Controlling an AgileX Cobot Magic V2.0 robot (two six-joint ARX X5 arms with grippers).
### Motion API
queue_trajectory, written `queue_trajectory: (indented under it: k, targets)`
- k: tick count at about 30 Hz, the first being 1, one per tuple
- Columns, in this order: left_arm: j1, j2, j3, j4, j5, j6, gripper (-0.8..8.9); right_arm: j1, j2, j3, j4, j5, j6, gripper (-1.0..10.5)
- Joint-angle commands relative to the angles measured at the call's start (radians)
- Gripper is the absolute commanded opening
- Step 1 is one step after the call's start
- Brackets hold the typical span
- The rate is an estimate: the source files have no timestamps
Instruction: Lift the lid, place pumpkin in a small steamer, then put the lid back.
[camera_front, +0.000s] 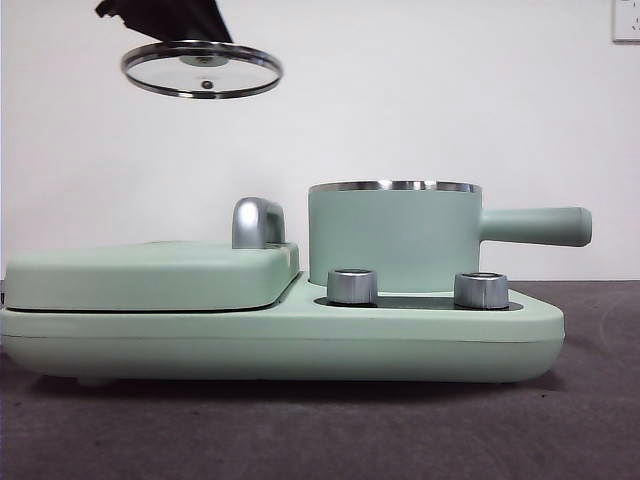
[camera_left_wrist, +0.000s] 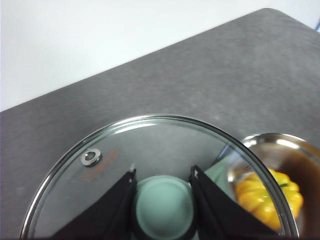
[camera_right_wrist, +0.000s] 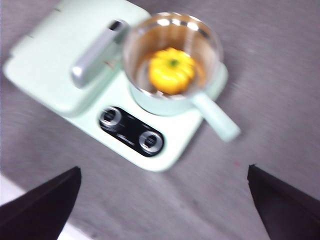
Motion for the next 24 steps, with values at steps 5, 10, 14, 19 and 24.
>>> queue_trajectory:
  k: [5,10,14,19,24]
  targets:
    - [-0.093,0.003,0.026,0.026,0.002,-0.015,0.56,0.007,-0.276,-0.216,0.113,-0.019,0.057,5.4]
    - [-0.164,0.004,0.025,0.026,0.002,-0.015,0.56,0.008,-0.457,-0.375,0.284,-0.114,0.087,5.4]
    - [-0.214,0.006,0.025,0.027,0.002,-0.01,0.56,0.008,-0.54,-0.448,0.325,-0.14,0.123,5.4]
    - [-0.267,0.032,0.025,0.029,0.002,0.001,0.56,0.008,-0.576,-0.48,0.324,-0.142,0.146,5.4]
    - [-0.301,0.094,0.025,0.052,0.002,0.001,0.56,0.008,-0.576,-0.48,0.326,-0.141,0.146,5.4]
